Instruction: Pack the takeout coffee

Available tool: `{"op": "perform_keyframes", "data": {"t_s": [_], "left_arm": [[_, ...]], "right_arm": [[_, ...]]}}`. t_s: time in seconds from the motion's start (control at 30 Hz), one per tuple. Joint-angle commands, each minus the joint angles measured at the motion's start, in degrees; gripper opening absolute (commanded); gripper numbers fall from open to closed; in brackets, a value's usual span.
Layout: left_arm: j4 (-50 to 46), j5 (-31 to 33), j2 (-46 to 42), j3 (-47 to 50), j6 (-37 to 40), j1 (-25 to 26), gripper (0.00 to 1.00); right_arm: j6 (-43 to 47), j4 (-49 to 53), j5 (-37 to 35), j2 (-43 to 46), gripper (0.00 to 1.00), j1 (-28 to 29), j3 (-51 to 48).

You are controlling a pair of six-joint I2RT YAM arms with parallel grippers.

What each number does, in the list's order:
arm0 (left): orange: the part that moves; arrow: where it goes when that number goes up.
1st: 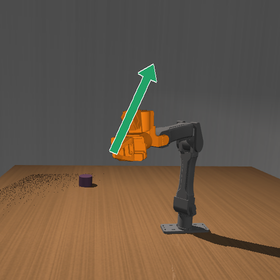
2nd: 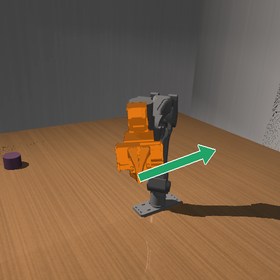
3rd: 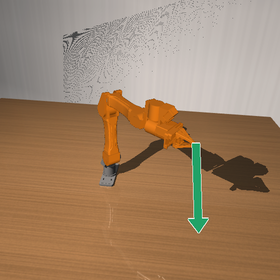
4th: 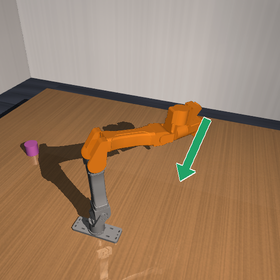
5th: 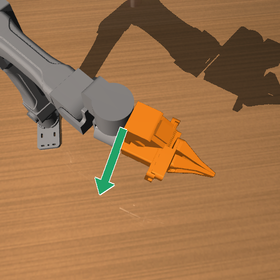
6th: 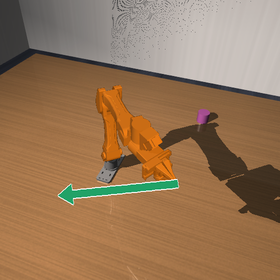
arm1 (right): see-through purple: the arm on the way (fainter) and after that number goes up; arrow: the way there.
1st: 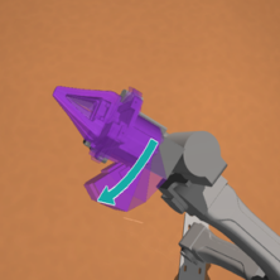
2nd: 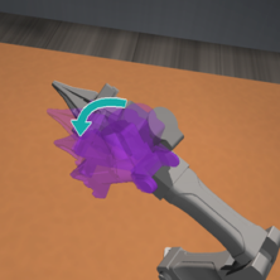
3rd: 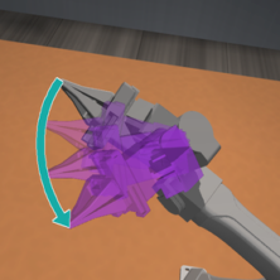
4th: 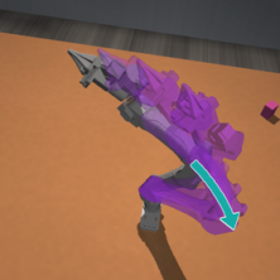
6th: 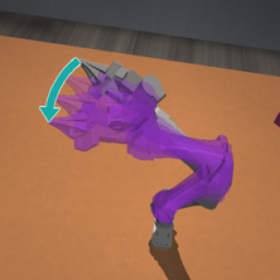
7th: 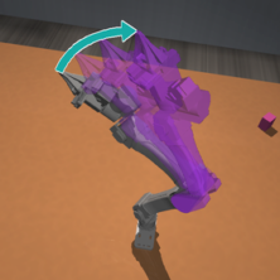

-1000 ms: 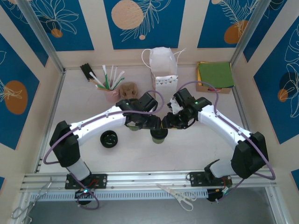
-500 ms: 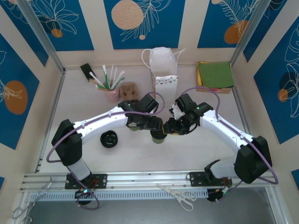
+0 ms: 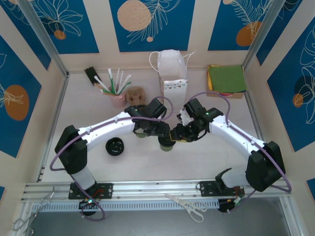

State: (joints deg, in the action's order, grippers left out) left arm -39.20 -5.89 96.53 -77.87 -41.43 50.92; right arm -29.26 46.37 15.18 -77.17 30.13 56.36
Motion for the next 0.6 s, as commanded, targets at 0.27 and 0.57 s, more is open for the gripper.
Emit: {"op": "perform_keyframes", "data": {"t_s": [0.27,0.57], "left_arm": [[0.79,0.13,-0.08,1.95,0.05,-0.73,0.48],[0.73,-0.22,-0.08,3.87,-0.17,-0.62,0.45]], "right_arm": [[0.66,0.47,0.03,-1.3,0.38,-0.24,-1.79],[1.48,1.15,-0.67,-1.49,0.38,-0.51,-0.86]]}}
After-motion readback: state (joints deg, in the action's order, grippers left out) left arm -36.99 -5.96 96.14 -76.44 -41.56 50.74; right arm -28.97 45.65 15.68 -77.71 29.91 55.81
